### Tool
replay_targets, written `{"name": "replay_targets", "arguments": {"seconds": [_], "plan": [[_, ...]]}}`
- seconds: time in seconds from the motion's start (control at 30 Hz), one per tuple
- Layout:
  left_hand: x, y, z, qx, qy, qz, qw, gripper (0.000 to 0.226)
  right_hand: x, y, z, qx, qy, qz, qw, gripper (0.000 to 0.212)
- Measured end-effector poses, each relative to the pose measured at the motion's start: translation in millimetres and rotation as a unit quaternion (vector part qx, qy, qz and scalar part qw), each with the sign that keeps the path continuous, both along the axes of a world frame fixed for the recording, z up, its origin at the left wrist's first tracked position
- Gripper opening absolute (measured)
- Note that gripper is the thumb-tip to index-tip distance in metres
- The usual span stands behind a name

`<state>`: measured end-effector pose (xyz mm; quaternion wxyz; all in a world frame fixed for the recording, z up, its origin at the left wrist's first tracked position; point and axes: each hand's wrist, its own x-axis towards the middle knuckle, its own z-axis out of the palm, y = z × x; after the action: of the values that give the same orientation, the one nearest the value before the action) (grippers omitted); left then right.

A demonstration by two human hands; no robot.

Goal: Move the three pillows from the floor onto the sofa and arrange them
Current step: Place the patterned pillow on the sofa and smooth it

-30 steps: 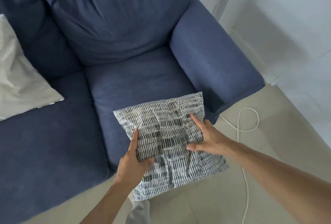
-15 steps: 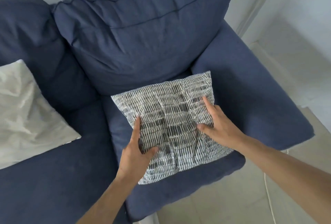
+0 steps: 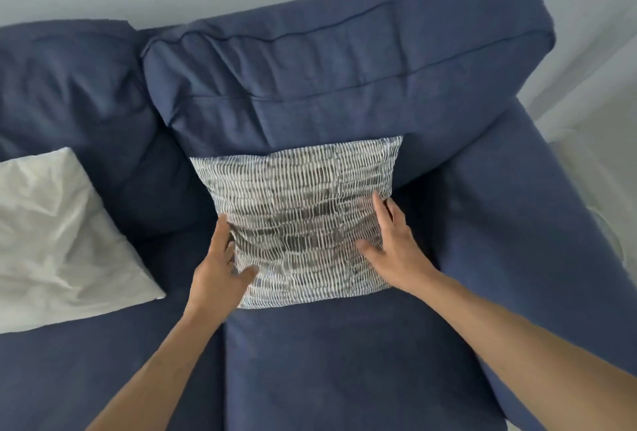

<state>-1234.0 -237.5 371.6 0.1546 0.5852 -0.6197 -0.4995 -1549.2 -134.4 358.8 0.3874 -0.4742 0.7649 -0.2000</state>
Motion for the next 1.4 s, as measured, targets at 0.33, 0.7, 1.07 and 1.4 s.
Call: {"name": "replay_targets", "arguments": {"seconds": [0.33, 0.7, 1.07, 1.4], "plan": [[-37.5, -57.5, 4.0, -0.018, -0.037, 0.047, 0.998, 0.115, -31.4, -53.5, -2.7, -0.06, -0.086, -0.041, 0.994, 0.106], [-34.4, -80.3, 27.2, -0.094, 0.002, 0.014, 0.995, 0.113, 3.8, -69.3, 20.6, -0.159, -0.03, -0.138, 0.977, 0.1], [-23.8, -102.8, 23.0, -0.099, -0.068, -0.042, 0.992, 0.113, 24.9, -84.6, 10.0, -0.173, 0.068, -0.227, 0.956, 0.086], [-81.7, -92.3, 17.2, -0.403, -0.19, -0.309, 0.841, 0.067, 72.8, -124.0, 6.4, -0.245, 0.371, 0.187, 0.876, 0.07]]}}
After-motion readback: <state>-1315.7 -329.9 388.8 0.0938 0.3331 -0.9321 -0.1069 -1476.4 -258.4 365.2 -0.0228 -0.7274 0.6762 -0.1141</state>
